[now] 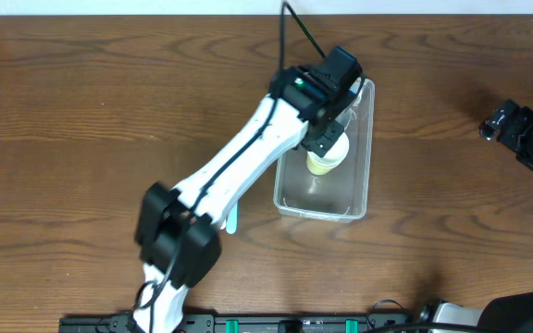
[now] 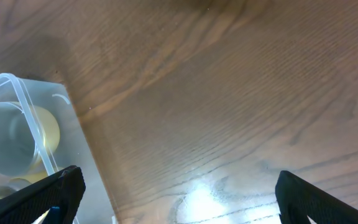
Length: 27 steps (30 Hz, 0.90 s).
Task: Pack container
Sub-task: 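Stack the white cup into the cups in the container, release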
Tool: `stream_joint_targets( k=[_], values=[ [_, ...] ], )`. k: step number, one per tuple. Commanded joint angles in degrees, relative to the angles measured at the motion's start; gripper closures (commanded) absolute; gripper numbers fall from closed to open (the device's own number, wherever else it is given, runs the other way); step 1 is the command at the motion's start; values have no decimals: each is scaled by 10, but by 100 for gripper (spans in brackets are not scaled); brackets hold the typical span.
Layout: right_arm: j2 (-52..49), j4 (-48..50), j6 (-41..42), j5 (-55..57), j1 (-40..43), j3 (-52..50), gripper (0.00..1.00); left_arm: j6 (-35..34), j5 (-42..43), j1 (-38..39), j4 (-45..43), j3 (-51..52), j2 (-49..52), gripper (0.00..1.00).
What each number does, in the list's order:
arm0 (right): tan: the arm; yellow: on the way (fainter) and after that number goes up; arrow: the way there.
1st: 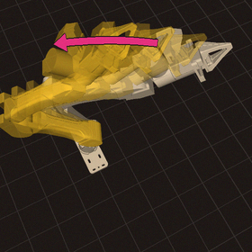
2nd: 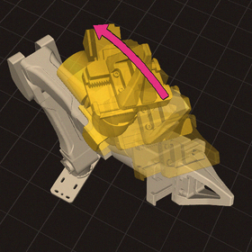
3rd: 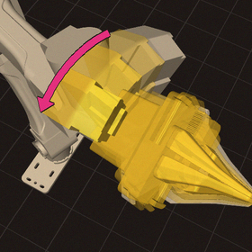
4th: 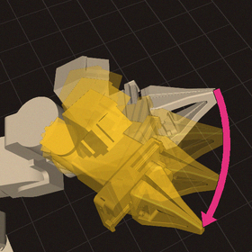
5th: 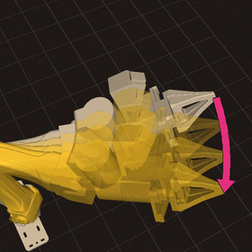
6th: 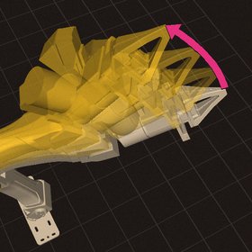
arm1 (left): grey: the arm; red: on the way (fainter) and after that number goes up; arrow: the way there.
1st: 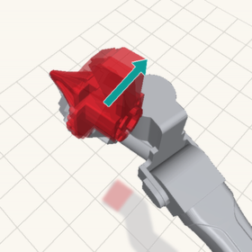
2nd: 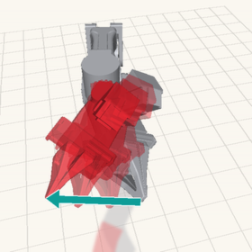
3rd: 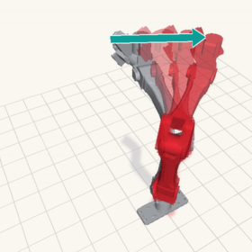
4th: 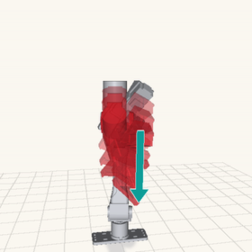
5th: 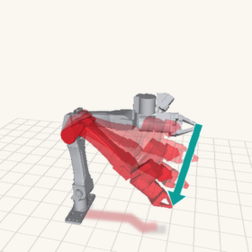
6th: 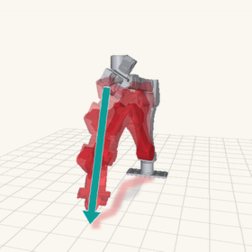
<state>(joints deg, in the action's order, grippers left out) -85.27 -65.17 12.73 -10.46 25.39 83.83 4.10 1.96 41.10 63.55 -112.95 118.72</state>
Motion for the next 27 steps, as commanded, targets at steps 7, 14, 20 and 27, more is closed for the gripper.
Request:
stream_joint_targets(
  k=[7,14,20,27],
  values=[
    [-3,0,-8,2,3,0,1,-17,-46,-2,2,2,50,53],
    [-3,0,-8,1,3,0,1,-53,-46,-3,41,-36,-5,34],
    [-3,0,-8,2,3,0,1,-75,-96,-17,103,-51,-106,29],
    [-3,0,-8,2,3,0,1,-133,-135,-116,210,-48,-172,24]
  ],
)
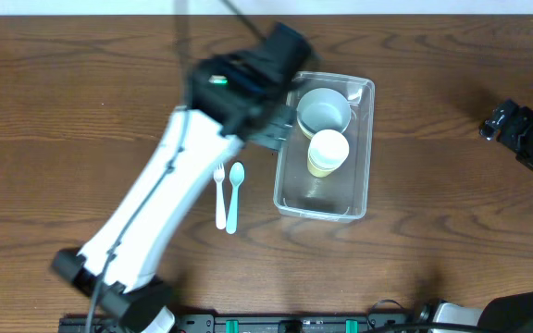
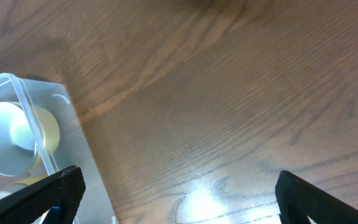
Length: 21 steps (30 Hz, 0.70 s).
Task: Pack container
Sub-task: 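Stack the white cup into the cups in the container, release, then grasp the white fork with the left gripper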
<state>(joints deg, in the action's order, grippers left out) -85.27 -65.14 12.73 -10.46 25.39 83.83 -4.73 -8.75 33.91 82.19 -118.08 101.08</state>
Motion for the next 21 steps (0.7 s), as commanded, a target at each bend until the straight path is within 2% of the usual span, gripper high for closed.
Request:
stream_joint_targets(
  k=[1,4,7,13,21],
  values=[
    [-3,0,-8,2,3,0,1,-51,-19,-64,35,10,4,23],
    [-2,0,-8,1,3,0,1,-52,29,-114,33,56,6,24],
    [-3,0,-8,2,3,0,1,-53,54,-153,-6,141,8,24],
    [-3,0,-8,1,3,0,1,-39,100,-183,-172,343,8,25],
    [-3,0,-8,1,3,0,1,-47,120,-184,-322,513,8,32]
  ],
)
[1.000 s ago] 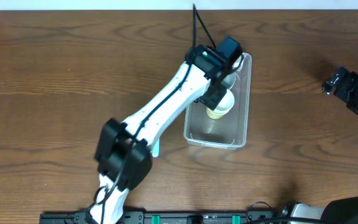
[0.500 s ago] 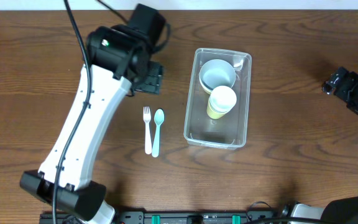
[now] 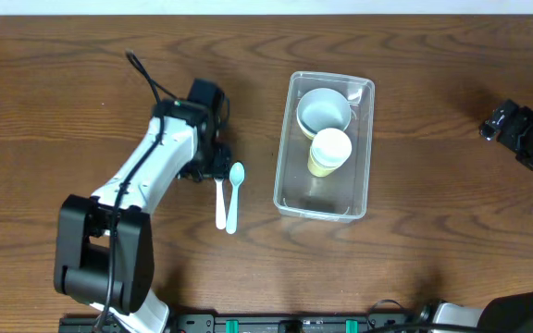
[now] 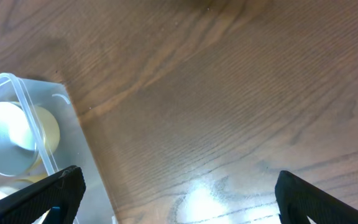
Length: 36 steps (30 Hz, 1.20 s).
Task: Pack container
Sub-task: 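Grasp the white fork with the left gripper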
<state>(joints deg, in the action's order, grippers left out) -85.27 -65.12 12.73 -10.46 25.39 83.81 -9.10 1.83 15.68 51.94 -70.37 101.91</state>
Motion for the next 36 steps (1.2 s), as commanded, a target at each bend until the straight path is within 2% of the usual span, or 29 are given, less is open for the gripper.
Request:
stream_joint_targets(
  k=[1,7,21,24,32,36],
  values=[
    [-3,0,-8,2,3,0,1,-5,15,-1,-35,52,0,33],
    [-3,0,-8,2,3,0,1,-2,23,0,-107,108,0,35],
    [-3,0,-8,2,3,0,1,-3,34,8,-123,111,20,40],
    [-2,0,-8,2,3,0,1,-12,35,8,-128,111,26,51],
    [-3,0,-8,1,3,0,1,-22,36,8,-130,111,26,94],
    [-3,0,-8,2,3,0,1,-19,36,8,-104,97,20,94]
  ],
)
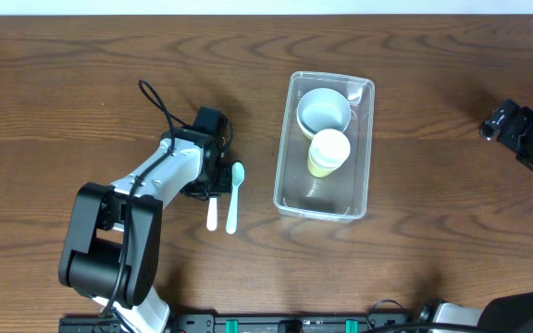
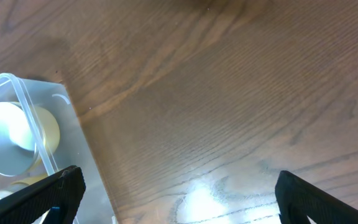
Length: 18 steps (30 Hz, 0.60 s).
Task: Pack container
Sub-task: 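Grasp the white fork with the left gripper, then lay the white fork in the container and return toward the spoon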
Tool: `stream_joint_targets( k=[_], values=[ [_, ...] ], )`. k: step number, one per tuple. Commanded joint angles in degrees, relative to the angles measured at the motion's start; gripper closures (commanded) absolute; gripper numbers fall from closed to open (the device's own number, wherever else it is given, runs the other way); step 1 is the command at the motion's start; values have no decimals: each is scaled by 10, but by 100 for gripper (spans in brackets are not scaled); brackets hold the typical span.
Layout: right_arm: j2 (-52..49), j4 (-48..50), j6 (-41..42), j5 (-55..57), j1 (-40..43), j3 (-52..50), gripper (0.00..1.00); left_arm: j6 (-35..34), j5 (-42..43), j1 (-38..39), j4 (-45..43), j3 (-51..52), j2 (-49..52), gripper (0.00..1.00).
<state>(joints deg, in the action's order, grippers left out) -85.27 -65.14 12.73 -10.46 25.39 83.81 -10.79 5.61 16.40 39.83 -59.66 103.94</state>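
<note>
The clear plastic container (image 1: pixel 363 176) stands right of centre and holds a pale blue bowl (image 1: pixel 323 109) and a yellow cup (image 1: pixel 328 151). A teal spoon (image 1: pixel 234 196) and a white fork (image 1: pixel 212 215) lie side by side on the table to its left. My left gripper (image 1: pixel 213 183) is down over the fork's upper end; its fingers are hidden under the wrist. My right gripper (image 1: pixel 524 132) waits at the far right, and in its wrist view the right gripper (image 2: pixel 179 202) is wide open over bare wood, with the container's corner (image 2: pixel 18 93) and the bowl (image 2: pixel 5 140) at the left.
The left arm's white links (image 1: pixel 151 180) stretch from the near left edge towards the cutlery. A black cable (image 1: pixel 160 104) loops above the wrist. Dark wooden table (image 1: pixel 433 250) surrounds everything.
My left gripper has moved a little down and right, from beside the fork's top onto the fork. The fork now lies slightly further left and nearer. The right arm is unmoved.
First my left gripper was inside the container at the yellow cup. Then it was outside the container, blurred, with the cup left standing beside the bowl. After that it hovered by the cutlery, and now it sits on the fork.
</note>
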Motion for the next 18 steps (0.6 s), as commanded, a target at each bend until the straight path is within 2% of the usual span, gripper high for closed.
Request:
stream_joint_targets(
  k=[1,8,12,18],
  values=[
    [-3,0,-8,2,3,0,1,-3,-2,1,32,-21,-3,94],
    [-3,0,-8,2,3,0,1,22,-2,2,196,-189,-52,94],
    [-3,0,-8,2,3,0,1,37,-2,31,275,-302,-89,94],
    [-3,0,-8,2,3,0,1,45,-2,127,256,-336,-138,94]
  ],
)
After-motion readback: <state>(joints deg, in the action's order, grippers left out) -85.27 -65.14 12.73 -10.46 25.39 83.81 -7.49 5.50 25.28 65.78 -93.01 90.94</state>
